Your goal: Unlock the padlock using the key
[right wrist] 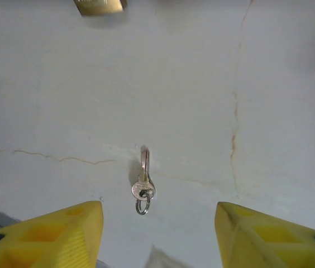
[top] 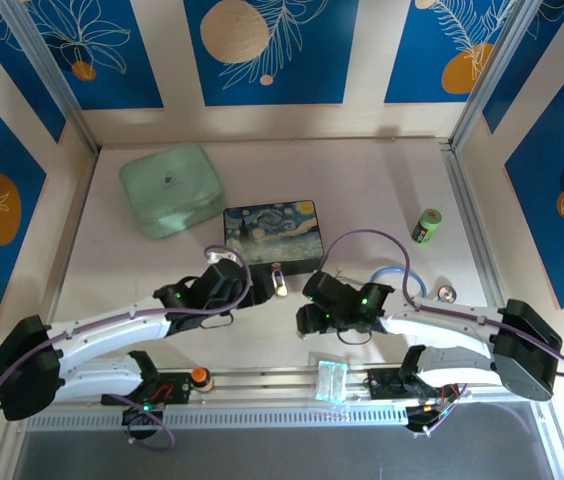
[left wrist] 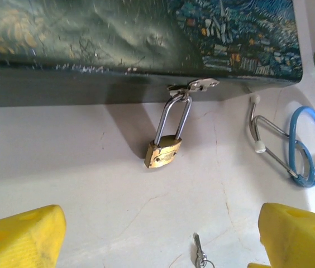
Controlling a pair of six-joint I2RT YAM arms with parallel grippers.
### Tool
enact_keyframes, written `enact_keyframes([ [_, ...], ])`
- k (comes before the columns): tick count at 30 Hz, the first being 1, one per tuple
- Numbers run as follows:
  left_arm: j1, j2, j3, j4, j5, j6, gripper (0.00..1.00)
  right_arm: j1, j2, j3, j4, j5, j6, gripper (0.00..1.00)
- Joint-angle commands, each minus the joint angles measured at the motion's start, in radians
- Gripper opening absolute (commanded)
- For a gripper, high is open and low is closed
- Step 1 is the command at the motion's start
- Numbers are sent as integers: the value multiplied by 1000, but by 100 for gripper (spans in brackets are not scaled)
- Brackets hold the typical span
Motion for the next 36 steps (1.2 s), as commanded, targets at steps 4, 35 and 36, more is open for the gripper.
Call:
enact_keyframes([
  [4, -22, 11, -23, 30, -37, -43, 88, 88, 103, 32, 40, 37, 67, 50],
  [35, -22, -32, -70, 32, -91, -82, 88, 128, 370, 137, -52, 46, 117, 14],
  [36, -22, -30, -69, 32, -93, -80, 88, 126, 371, 134, -52, 43, 115, 12],
])
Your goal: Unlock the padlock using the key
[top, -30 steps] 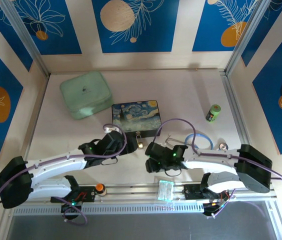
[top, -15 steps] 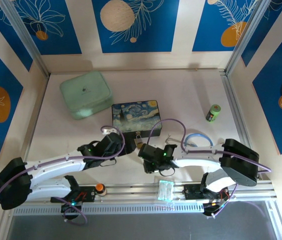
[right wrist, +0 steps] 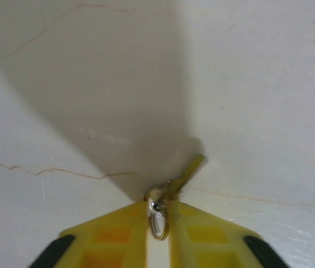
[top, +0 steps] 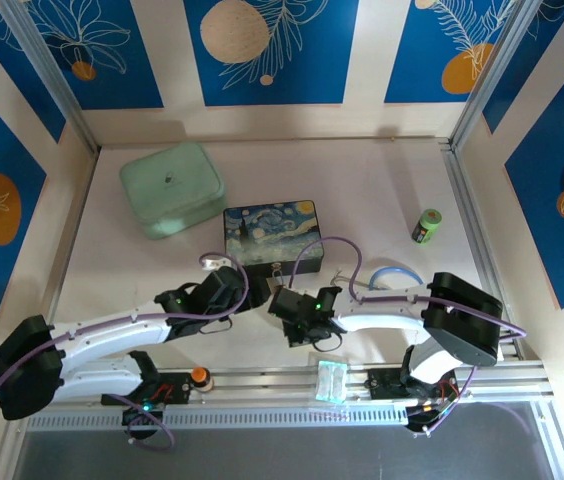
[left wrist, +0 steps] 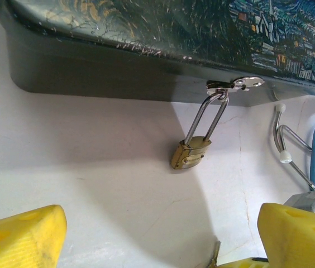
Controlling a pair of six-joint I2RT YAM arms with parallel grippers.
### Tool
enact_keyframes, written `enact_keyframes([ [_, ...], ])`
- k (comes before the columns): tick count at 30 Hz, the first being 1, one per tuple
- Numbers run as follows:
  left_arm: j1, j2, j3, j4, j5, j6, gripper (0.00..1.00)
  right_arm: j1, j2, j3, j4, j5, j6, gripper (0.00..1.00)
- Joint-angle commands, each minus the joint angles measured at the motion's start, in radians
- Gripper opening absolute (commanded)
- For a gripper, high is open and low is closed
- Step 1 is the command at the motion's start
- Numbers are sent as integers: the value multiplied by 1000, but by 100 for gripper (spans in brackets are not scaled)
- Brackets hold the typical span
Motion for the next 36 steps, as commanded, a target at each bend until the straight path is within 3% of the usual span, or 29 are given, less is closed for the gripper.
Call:
enact_keyframes([
  [1, -9, -16, -9, 7, -29, -11, 87, -1, 31, -12, -46, 0, 20, 9],
  [11, -9, -4, -13, 80, 17, -19, 77, -42, -133, -108, 82, -68, -119, 6],
  [19, -8, 46, -22, 239, 116, -97, 70, -154, -301, -190, 190, -289, -322, 5],
  [27, -14, 96, -17, 346, 187, -154, 63, -183, -436, -217, 234, -379, -436, 5],
  [36, -31, 180, 46, 395, 294, -144, 56, -223, -491, -195, 200, -374, -513, 5],
])
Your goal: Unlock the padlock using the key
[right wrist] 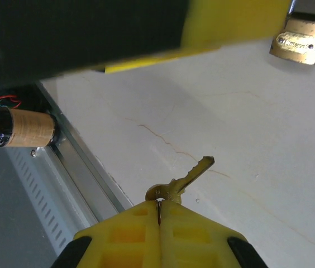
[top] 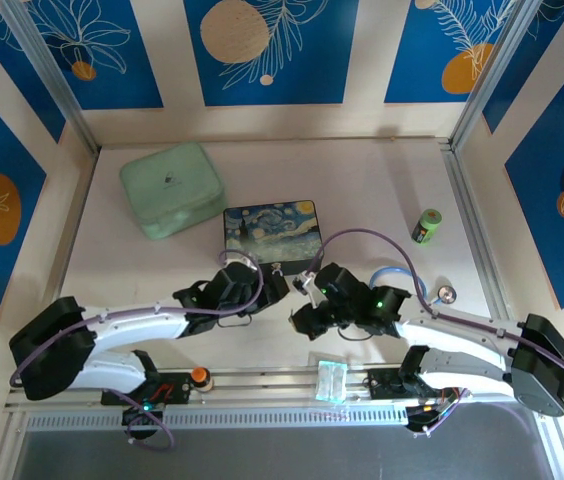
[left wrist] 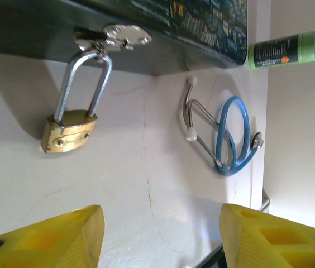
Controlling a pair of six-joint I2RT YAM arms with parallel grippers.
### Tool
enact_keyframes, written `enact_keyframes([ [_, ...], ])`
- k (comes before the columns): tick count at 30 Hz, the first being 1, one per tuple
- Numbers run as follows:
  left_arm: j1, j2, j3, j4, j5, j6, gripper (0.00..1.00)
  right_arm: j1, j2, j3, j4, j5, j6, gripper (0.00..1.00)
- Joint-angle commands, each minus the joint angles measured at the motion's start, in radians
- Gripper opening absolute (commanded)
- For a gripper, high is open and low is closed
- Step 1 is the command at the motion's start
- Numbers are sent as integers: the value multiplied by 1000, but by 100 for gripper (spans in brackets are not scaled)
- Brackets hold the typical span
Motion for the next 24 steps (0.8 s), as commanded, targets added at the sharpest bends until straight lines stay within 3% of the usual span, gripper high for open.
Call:
enact_keyframes([
  [1, -19, 16, 49, 37, 62, 15, 56, -24, -21, 9, -17, -26, -57, 5],
  [10, -31, 105, 124, 57, 217, 58, 54, -79, -28, 42, -26, -50, -111, 5],
  [18, -31, 134, 104, 58, 195, -32, 31, -73, -73, -8, 34, -7, -64, 5],
  [22, -30, 135, 106, 61, 201, -33, 25, -77, -76, -11, 27, 6, -66, 5],
  [24, -30, 132, 105, 48, 195, -31, 17, -78, -75, -8, 9, 23, -68, 5],
])
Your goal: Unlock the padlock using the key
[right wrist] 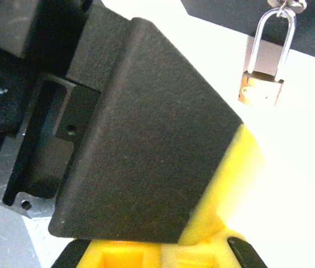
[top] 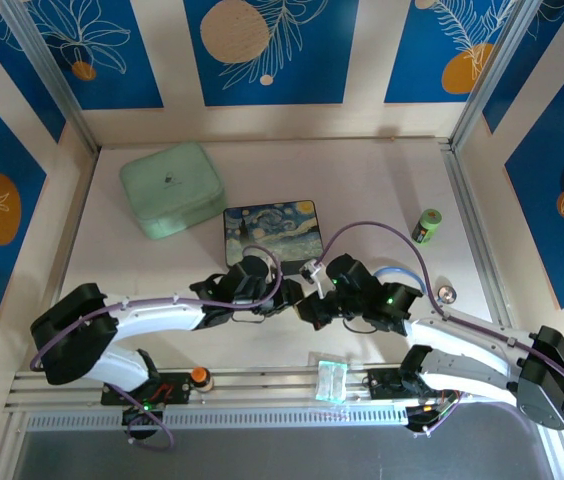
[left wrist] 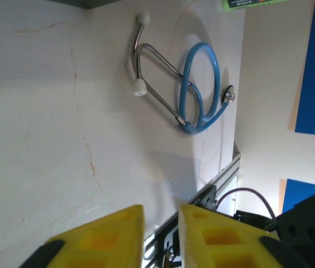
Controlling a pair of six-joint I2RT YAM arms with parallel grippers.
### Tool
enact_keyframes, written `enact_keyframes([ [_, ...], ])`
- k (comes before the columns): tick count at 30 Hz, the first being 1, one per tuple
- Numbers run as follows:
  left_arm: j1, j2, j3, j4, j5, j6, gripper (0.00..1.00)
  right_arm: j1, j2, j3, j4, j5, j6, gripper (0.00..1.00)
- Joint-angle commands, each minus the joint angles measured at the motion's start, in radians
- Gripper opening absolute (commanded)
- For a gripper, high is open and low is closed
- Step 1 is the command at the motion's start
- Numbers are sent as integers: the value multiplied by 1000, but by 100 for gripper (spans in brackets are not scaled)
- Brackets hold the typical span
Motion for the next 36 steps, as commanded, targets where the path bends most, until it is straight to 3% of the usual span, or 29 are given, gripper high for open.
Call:
enact_keyframes([
  [1, -8, 5, -1, -9, 5, 0, 13, -4, -14, -6, -14, 31, 6, 5],
  [5, -8, -3, -8, -29, -23, 4, 1, -13, -22, -14, -25, 33, 14, 5],
  [11, -7, -2, -3, -38, -45, 7, 0, -19, -23, -18, -40, 46, 25, 5],
  [18, -7, -47, -47, 31, -181, -16, 0, -43, -52, -74, 43, 3, 128, 12],
  [19, -7, -47, -48, 52, -197, -20, 0, -46, -61, -85, 76, -15, 150, 16],
  [23, -7, -33, -88, 233, -257, -75, 0, -106, -100, -99, 178, -89, 260, 55],
  [26, -7, -29, -113, 370, -314, -79, 0, -183, -122, -165, 396, -199, 391, 70],
  [32, -8, -45, -146, 552, -420, -69, 0, -234, -101, -206, 637, -214, 506, 68],
  [36, -9, -42, -153, 669, -462, -42, 0, -275, -14, -191, 821, -283, 585, 57],
])
